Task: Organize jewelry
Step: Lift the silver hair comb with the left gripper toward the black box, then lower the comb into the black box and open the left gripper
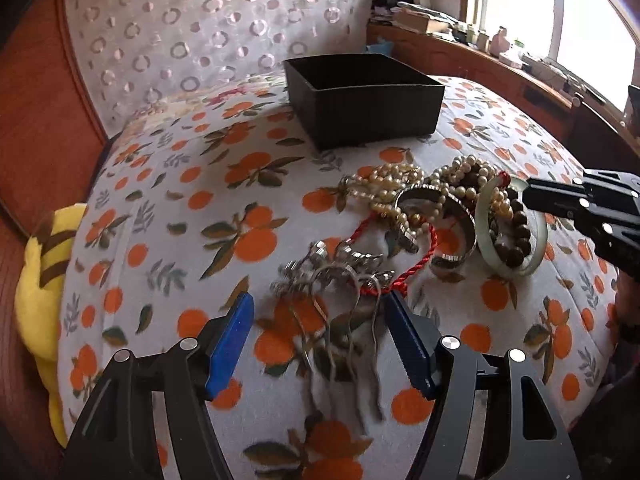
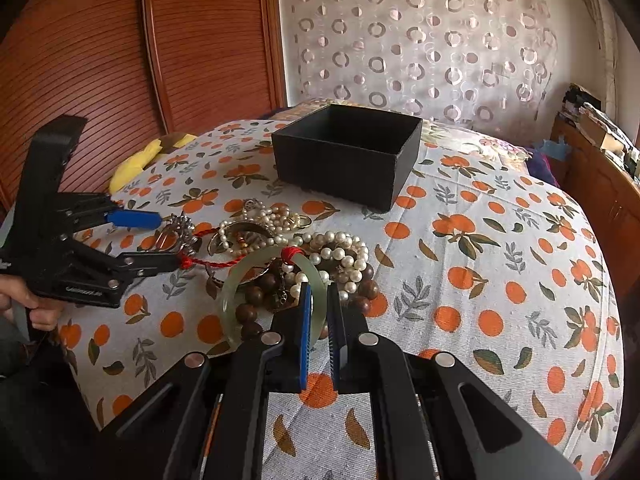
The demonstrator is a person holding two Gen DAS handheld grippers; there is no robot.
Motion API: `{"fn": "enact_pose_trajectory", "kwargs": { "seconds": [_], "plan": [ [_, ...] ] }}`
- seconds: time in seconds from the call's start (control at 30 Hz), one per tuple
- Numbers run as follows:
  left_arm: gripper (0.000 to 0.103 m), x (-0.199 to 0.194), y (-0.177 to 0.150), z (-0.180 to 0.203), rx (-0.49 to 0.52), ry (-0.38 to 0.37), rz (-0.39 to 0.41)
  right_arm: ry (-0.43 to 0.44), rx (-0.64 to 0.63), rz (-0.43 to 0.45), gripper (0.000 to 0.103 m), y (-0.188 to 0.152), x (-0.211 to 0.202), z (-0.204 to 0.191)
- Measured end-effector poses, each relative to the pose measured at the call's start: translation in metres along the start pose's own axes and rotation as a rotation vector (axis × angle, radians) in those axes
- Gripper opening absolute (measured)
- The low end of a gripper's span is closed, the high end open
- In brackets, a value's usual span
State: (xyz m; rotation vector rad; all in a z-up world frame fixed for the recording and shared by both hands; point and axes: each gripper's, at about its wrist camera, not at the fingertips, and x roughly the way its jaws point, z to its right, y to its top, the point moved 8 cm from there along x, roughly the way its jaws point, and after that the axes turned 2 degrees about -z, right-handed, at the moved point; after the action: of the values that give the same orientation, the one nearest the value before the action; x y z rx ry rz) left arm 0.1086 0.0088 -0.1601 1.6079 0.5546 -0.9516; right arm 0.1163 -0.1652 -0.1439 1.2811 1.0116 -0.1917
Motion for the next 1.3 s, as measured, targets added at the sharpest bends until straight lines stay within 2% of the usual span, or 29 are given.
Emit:
{"fn": "enact_pose_trajectory", "kwargs": {
  "seconds": [0.17,0.2,0.23,0.27,0.53,0.77,0.93,1.1,1.3],
  "plan": [
    [0.064,0.007,0.008,0.000,-0.004,-0.026,0.001,0.001,0.002,0.000,0.009,0.000,0.000,0.000],
    [0.063,0.007,0.008,0.000,-0.002,-0.028,0.005,0.001,0.003,0.000,0.009,0.000,0.000,0.000],
    [0.054,0.006,0.009,0.001,0.002,-0.033,0.009,0.002,0.005,0.000,0.009,0.000,0.000,-0.001],
    [0.053,0.005,0.008,0.002,0.005,-0.034,0.014,0.003,0.007,0.001,0.009,-0.001,0.000,-0.001],
    [0.053,-0.007,0.006,-0.001,-0.030,-0.014,0.062,0.004,0.008,0.012,0.009,0.000,-0.001,-0.001],
    [0.053,-0.036,0.020,-0.007,-0.067,0.000,0.147,-0.018,-0.014,0.034,0.009,0.004,-0.004,-0.001],
    [0.053,-0.047,0.030,-0.011,-0.070,0.018,0.177,-0.031,-0.012,0.062,0.009,0.013,-0.011,0.002],
    [0.053,-0.045,0.037,-0.018,-0.102,0.003,0.181,-0.045,-0.014,0.080,0.009,0.018,-0.016,0.007],
    [0.053,-0.045,0.065,-0.009,-0.089,-0.017,0.209,-0.069,-0.032,0.102,0.009,0.032,-0.018,0.014]
  ]
}}
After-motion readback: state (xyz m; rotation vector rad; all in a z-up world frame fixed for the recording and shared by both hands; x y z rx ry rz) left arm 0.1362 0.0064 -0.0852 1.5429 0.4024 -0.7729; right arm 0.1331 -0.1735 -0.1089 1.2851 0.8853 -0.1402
